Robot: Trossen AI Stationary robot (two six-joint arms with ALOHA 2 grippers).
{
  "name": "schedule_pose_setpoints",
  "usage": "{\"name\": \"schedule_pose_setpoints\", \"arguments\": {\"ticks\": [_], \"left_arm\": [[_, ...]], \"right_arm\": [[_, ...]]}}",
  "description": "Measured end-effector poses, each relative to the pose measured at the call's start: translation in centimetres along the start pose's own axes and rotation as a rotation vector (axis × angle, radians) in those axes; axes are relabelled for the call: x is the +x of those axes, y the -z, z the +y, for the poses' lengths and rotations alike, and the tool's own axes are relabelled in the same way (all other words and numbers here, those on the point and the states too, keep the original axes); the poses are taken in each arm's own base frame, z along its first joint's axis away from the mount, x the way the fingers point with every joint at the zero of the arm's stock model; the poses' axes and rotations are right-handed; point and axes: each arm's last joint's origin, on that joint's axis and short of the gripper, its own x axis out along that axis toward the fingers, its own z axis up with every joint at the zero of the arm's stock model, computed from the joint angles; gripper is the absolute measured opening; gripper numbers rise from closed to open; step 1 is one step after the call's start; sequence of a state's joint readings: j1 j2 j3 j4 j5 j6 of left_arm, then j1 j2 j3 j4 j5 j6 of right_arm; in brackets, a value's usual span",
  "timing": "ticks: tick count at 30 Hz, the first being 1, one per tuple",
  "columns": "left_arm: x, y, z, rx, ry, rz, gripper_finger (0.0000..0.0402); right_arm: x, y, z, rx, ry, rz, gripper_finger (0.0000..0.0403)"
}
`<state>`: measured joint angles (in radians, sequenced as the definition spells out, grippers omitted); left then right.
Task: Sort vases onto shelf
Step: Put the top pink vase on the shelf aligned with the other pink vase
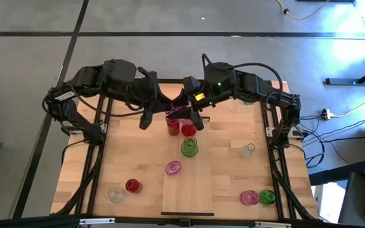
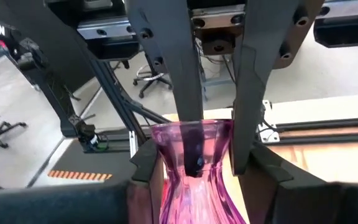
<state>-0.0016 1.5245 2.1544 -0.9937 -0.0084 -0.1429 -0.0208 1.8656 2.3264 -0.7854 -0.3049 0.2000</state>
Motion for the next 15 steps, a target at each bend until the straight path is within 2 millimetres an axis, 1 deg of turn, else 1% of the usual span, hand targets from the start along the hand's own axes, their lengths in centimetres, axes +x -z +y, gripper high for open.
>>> {"name": "schedule_pose_setpoints", "arguments": {"ticks": [2,5,6,7,8,9,10,11,12,14,15], "left_arm": [[-0.5,0.0,0.2,-0.005,0.016,0.000,0.0063],[-1.6,-0.5,0.1,-0.005,0.057,-0.056,0.0068],[-2.5,-1.4,-0.1,-0.002,0.076,-0.150,0.0069],[-3.5,-3.0,-0.3,0.001,0.114,-0.316,0.0069],[-4.3,-3.6,-0.5,-0.004,0.141,-0.384,0.0070],[-4.6,-3.3,-0.5,-0.015,0.164,-0.352,0.0070],[-4.9,-3.2,-0.5,-0.020,0.191,-0.342,0.0070],[-4.7,-3.6,-0.5,-0.017,0.214,-0.373,0.0070],[-3.7,-3.6,-0.4,-0.016,0.223,-0.360,0.0070],[-2.1,-2.7,-0.2,-0.033,0.213,-0.260,0.0069],[-1.4,-2.6,-0.2,-0.036,0.209,-0.255,0.0069]], "right_arm": [[0.7,0.2,-0.2,0.004,-0.014,0.008,0.0130],[1.0,0.1,-0.2,0.006,-0.052,0.002,0.0105],[1.1,0.6,-0.3,0.033,-0.047,0.048,0.0089],[1.2,1.2,-0.4,0.056,-0.041,0.101,0.0083],[1.5,1.4,-0.5,0.060,-0.045,0.107,0.0083],[2.1,1.4,-0.6,0.054,-0.049,0.093,0.0083],[2.6,1.9,-0.9,0.063,-0.033,0.128,0.0083],[2.7,2.4,-1.1,0.076,-0.019,0.173,0.0083],[2.7,2.4,-1.1,0.074,-0.026,0.168,0.0083],[2.2,1.8,-0.7,0.051,-0.039,0.130,0.0083],[2.0,1.8,-0.6,0.051,-0.039,0.138,0.0083]]}}
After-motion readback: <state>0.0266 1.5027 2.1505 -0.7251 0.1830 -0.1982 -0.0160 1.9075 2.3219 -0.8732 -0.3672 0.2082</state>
